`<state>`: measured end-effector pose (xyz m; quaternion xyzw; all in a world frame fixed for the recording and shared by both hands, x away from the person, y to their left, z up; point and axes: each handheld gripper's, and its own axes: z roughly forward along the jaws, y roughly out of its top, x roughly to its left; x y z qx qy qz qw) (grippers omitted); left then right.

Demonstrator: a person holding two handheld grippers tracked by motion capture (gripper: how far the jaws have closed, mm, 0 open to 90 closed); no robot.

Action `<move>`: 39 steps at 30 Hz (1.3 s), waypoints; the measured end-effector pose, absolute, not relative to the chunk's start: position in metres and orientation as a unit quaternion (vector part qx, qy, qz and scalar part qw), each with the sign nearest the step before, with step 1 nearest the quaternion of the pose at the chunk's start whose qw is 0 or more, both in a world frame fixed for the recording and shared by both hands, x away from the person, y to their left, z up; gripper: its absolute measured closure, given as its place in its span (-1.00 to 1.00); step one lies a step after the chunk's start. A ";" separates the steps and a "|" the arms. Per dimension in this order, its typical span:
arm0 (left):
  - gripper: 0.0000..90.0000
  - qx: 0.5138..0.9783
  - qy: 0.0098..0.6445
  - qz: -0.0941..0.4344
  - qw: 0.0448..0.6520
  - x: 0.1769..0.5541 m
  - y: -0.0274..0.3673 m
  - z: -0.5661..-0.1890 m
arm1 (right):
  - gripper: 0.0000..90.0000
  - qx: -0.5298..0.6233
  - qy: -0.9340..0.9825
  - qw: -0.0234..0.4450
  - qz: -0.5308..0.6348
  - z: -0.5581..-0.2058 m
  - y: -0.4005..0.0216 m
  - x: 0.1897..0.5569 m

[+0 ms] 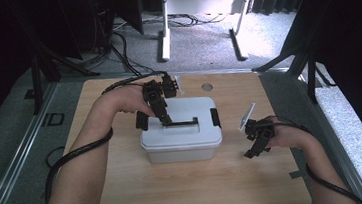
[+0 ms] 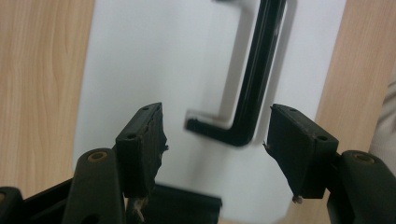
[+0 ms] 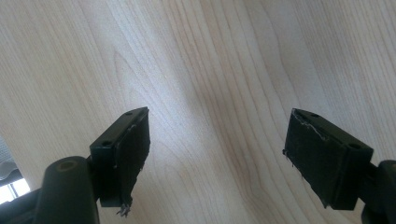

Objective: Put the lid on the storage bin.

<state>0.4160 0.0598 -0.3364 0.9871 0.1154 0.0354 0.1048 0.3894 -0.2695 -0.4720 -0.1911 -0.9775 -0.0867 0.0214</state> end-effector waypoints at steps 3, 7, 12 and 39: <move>-0.18 0.986 0.122 0.036 0.103 0.413 0.071 -0.336 | -0.53 -0.192 -0.977 0.019 -0.087 -0.472 -0.269 0.390; -0.18 0.985 0.134 0.035 0.106 0.410 0.088 -0.336 | -0.54 -0.194 -0.977 0.016 -0.089 -0.470 -0.269 0.390; -0.18 0.982 0.149 0.032 0.112 0.406 0.109 -0.337 | -0.54 -0.195 -0.977 0.012 -0.087 -0.468 -0.269 0.389; -0.17 0.961 0.237 0.019 0.144 0.374 0.218 -0.371 | -0.56 -0.192 -0.977 0.000 -0.090 -0.463 -0.271 0.383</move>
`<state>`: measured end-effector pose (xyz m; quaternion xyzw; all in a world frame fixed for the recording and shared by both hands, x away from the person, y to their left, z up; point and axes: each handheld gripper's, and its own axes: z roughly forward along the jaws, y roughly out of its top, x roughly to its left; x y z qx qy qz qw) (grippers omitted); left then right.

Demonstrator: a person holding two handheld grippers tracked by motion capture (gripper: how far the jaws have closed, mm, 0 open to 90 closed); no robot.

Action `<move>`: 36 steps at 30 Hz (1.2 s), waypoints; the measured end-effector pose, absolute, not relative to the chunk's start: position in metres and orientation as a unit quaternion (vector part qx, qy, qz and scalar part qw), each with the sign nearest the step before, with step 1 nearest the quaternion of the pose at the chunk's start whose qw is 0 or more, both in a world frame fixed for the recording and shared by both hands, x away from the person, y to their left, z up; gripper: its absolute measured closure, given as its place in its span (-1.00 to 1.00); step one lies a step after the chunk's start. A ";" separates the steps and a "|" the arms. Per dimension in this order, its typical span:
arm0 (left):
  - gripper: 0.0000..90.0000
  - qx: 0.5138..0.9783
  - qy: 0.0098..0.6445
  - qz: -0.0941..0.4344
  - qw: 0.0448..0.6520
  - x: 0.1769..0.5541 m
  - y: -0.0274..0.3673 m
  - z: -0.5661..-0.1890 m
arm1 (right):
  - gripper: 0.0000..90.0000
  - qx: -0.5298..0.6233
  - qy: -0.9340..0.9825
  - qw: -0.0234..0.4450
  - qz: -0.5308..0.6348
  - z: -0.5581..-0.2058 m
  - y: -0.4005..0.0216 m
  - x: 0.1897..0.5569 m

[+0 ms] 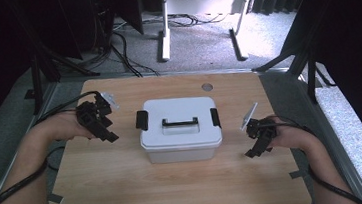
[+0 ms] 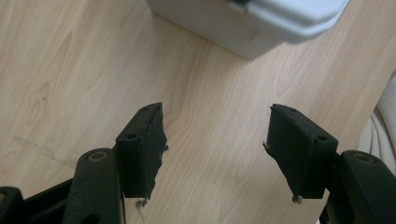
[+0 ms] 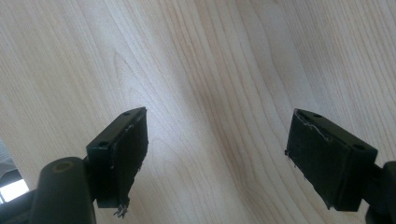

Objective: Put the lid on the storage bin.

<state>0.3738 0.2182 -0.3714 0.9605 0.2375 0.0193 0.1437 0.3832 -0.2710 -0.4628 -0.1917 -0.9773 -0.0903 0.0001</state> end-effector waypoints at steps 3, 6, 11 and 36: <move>-0.17 0.959 0.240 0.018 0.146 0.369 0.225 -0.379 | -0.56 -0.190 -0.977 -0.002 -0.093 -0.463 -0.271 0.382; -0.17 0.960 0.243 0.016 0.142 0.365 0.230 -0.387 | -0.56 -0.192 -0.977 -0.001 -0.091 -0.464 -0.271 0.382; -0.17 0.958 0.250 0.013 0.141 0.361 0.237 -0.399 | -0.56 -0.194 -0.977 -0.001 -0.093 -0.467 -0.271 0.381; -0.18 0.948 0.275 0.009 0.158 0.332 0.264 -0.465 | -0.57 -0.212 -0.967 -0.020 -0.138 -0.489 -0.286 0.370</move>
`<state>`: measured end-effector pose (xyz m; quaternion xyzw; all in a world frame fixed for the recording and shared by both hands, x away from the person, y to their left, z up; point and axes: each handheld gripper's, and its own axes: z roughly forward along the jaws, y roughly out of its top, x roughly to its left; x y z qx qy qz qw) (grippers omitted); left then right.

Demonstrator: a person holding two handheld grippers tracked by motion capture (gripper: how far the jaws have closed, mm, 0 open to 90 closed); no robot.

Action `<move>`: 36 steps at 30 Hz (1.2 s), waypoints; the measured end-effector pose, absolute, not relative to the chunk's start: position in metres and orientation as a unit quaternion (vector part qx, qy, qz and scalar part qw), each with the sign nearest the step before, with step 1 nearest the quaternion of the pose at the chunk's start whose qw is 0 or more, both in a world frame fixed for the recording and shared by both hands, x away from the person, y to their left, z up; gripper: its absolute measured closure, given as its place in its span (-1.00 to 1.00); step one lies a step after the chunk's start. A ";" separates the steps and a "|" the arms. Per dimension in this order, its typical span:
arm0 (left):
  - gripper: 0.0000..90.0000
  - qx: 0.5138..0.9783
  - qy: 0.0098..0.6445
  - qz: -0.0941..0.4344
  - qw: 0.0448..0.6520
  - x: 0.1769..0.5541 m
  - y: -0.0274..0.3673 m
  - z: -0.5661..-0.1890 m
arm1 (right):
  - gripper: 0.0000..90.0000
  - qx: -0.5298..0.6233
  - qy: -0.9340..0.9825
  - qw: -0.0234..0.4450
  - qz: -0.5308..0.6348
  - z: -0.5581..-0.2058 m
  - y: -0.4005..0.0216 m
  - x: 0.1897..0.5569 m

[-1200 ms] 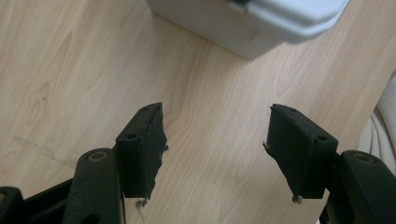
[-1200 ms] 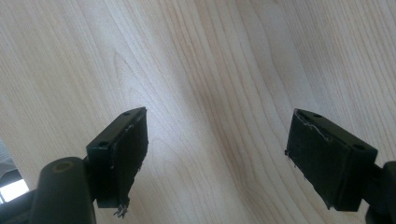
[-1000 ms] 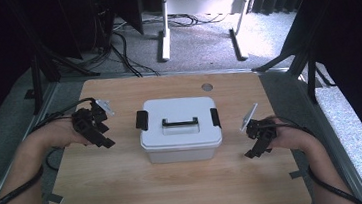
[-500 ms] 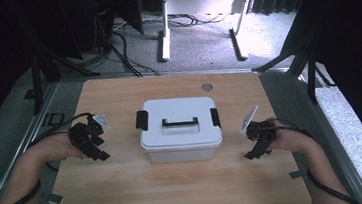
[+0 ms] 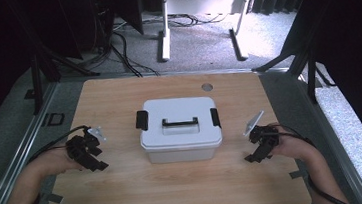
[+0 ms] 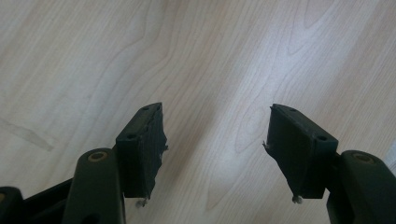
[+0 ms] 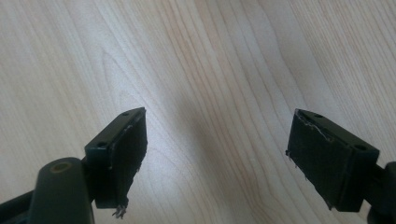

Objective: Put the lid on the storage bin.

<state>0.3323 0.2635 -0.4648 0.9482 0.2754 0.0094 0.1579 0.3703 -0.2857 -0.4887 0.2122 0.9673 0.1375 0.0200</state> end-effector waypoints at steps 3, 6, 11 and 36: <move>-0.23 0.945 0.283 0.011 0.161 0.329 0.266 -0.474 | -0.58 0.217 0.965 0.023 0.148 -0.492 -0.289 0.368; -0.36 0.940 0.293 0.014 0.173 0.326 0.270 -0.484 | -0.59 0.222 0.962 0.025 0.157 -0.495 -0.292 0.366; -0.63 0.934 0.298 0.013 0.196 0.319 0.276 -0.498 | -0.61 0.230 0.959 0.031 0.166 -0.500 -0.296 0.364; -0.94 0.909 0.325 0.041 0.258 0.294 0.291 -0.526 | -0.77 0.311 0.920 0.071 0.229 -0.532 -0.301 0.360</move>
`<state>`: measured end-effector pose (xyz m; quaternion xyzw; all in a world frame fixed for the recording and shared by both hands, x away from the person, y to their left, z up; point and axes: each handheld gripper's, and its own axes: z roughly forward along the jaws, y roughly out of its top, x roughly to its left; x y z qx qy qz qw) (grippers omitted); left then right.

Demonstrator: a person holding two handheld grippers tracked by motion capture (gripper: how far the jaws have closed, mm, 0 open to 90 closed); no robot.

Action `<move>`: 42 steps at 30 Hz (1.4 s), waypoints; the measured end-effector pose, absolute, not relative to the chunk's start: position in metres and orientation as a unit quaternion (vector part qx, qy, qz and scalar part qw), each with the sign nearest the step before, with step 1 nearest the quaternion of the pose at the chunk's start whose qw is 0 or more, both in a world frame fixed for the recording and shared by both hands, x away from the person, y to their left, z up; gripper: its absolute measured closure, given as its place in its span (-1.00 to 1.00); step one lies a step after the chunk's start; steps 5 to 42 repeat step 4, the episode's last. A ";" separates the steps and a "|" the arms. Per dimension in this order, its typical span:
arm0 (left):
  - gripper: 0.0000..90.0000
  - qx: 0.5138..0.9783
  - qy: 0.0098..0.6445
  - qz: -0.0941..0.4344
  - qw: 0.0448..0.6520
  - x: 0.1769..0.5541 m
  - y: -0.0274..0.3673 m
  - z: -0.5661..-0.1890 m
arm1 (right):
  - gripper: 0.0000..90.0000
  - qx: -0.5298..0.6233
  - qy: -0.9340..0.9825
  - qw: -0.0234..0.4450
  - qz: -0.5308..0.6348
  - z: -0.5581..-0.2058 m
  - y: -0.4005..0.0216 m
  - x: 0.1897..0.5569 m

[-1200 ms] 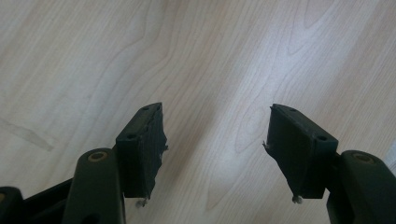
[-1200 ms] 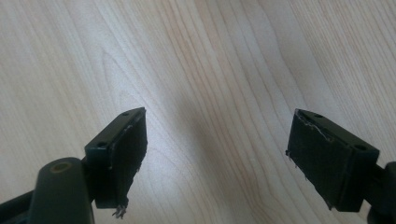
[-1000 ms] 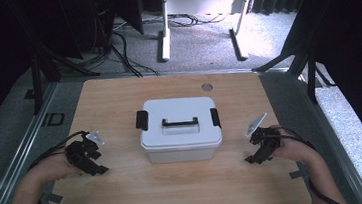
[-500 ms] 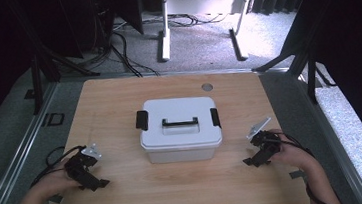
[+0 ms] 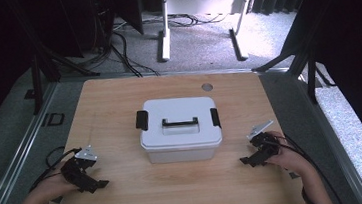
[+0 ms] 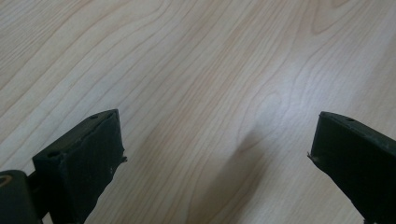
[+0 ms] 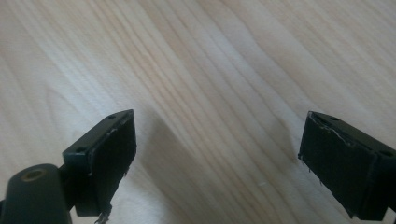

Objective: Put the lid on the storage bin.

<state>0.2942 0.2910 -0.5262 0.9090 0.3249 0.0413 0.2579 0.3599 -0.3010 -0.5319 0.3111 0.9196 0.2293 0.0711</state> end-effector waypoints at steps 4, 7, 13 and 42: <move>-0.94 0.907 0.327 0.042 0.263 0.293 0.292 -0.526 | -0.77 0.308 0.918 0.073 0.237 -0.531 -0.301 0.358; -0.94 0.907 0.327 0.042 0.263 0.293 0.292 -0.526 | -0.77 0.308 0.918 0.073 0.237 -0.531 -0.301 0.358; -0.94 0.907 0.327 0.042 0.263 0.293 0.292 -0.526 | -0.77 0.308 0.918 0.073 0.237 -0.531 -0.301 0.358; -0.94 0.907 0.327 0.042 0.263 0.293 0.292 -0.526 | -0.77 0.308 0.918 0.073 0.237 -0.531 -0.301 0.358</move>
